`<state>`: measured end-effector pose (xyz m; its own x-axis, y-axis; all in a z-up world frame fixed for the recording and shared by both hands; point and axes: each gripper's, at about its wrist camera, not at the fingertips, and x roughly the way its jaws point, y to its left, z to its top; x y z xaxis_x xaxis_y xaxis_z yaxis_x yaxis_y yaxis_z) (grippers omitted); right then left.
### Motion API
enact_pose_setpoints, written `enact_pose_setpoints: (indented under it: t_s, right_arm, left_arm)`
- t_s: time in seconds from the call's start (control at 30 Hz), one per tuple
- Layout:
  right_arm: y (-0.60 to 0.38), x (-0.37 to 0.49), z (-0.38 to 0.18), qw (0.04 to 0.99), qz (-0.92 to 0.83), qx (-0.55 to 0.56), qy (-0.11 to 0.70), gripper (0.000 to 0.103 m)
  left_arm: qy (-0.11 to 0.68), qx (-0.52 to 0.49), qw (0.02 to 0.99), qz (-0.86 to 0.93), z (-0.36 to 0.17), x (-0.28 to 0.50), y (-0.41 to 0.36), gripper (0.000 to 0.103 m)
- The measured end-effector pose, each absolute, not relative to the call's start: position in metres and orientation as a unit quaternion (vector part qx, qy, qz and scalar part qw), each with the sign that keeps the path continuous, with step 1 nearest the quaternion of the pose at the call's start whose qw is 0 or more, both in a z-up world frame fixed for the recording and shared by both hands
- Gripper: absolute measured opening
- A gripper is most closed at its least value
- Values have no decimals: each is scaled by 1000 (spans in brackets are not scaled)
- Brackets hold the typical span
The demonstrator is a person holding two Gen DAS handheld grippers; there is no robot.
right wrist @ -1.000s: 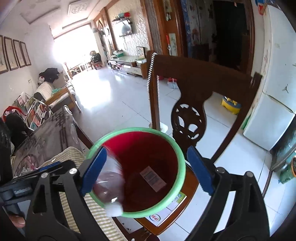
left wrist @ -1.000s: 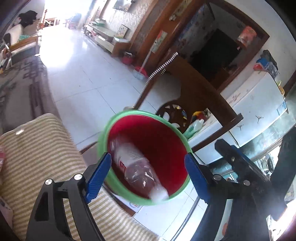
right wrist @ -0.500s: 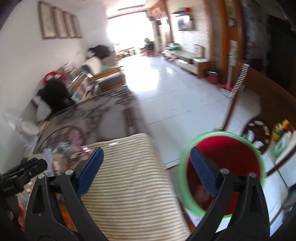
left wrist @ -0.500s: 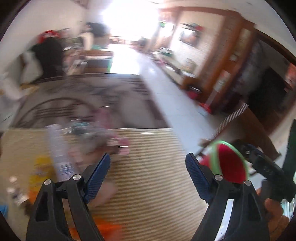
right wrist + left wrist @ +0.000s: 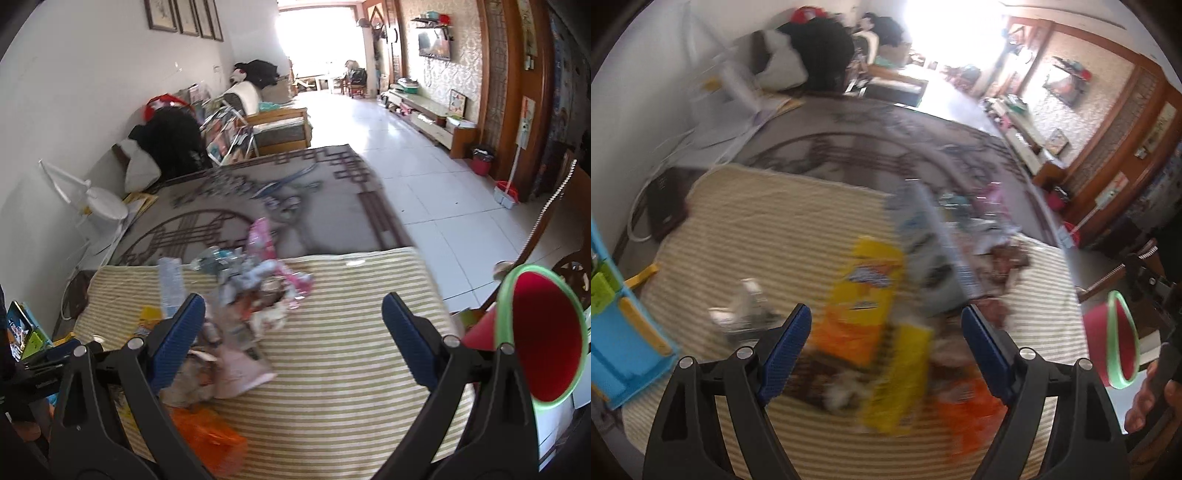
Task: Collect trash
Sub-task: 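Move both open grippers back over the trash on the table, then grasp the white floral paper cup with the left gripper, then grasp the white toothpaste box with the right gripper while the left holds the cup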
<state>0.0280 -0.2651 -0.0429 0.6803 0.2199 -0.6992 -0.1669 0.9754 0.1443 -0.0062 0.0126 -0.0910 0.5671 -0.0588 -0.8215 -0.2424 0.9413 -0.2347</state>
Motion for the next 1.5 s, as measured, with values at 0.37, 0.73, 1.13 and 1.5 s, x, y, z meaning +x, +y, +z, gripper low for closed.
enact_pose_setpoints:
  t_s: [0.37,0.73,1.13,1.5]
  right_arm:
    - [-188,25,-60,903,125,19,411,97]
    - [-160,22,-63,899,122,1,420,97]
    - [-155,37,-72,888,123,13,443,97]
    - [-95,92,-127,825,207,-26,526,60]
  left_arm:
    - [531,-242,798,146,-156,-27,115,80]
    - [583,-282,757,91,-207,4,112,82]
    - [562,-250,787,50,-200,31,97,66]
    - [548,-225,803,56,-186,33,106,66]
